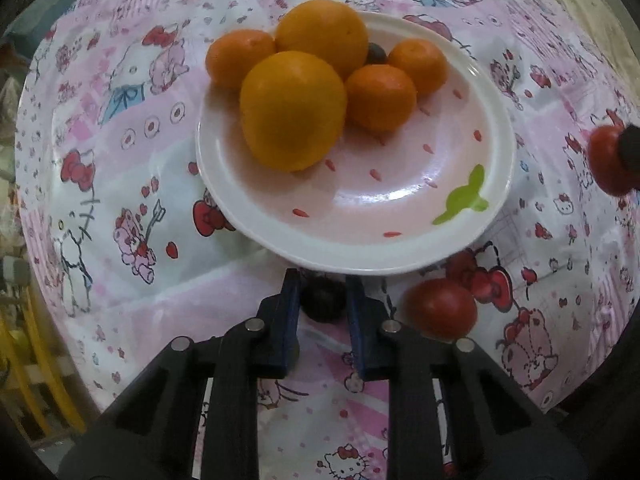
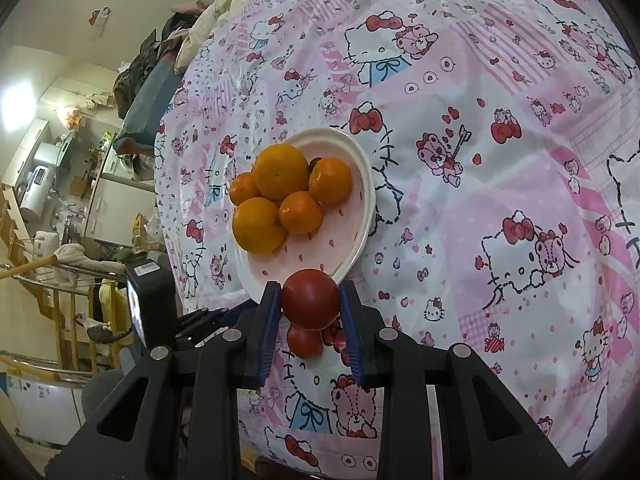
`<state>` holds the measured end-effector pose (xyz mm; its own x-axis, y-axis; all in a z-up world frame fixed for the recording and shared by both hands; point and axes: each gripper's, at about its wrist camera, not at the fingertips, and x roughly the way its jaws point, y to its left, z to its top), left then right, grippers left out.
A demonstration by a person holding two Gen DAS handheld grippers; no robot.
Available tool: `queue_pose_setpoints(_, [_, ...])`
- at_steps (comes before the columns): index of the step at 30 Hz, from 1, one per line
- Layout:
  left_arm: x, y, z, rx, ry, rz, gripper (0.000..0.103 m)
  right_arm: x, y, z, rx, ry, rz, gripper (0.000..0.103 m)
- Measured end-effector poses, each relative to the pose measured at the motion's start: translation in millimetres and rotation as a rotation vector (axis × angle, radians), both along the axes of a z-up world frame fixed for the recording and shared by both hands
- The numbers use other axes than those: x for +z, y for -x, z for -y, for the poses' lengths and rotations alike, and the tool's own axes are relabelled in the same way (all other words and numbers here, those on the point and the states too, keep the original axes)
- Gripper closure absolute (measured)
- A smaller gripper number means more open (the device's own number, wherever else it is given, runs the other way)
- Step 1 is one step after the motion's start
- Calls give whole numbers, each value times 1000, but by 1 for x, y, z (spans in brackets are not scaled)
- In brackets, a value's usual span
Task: Organize fruits
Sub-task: 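Close the left tool on the dark blueberry while the right holds the tomato, then carry the blueberry and the tomato over the plate with both tools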
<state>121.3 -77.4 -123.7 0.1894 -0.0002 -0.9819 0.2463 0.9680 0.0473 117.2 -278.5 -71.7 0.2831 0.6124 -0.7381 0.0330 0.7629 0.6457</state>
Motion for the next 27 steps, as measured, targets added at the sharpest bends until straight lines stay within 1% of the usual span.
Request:
queue_pose_setpoints(4, [3, 0, 1, 22, 14, 7, 84, -2, -1, -2, 1, 8, -6, 72])
queue_pose_setpoints(8, [11, -1, -8, 41, 33, 20, 84, -2, 0, -6, 13, 23, 2, 72])
queue_pose_setpoints(12, [16, 7, -11, 54, 39, 32, 84, -2, -2, -7, 16, 36, 5, 72])
queue_pose_setpoints(21, [36, 25, -31, 125, 73, 91, 84, 0, -2, -8, 14, 60, 19, 72])
queue_pose_setpoints(27, [57, 35, -48, 173, 122, 158, 84, 3, -2, -4, 0, 64, 28, 72])
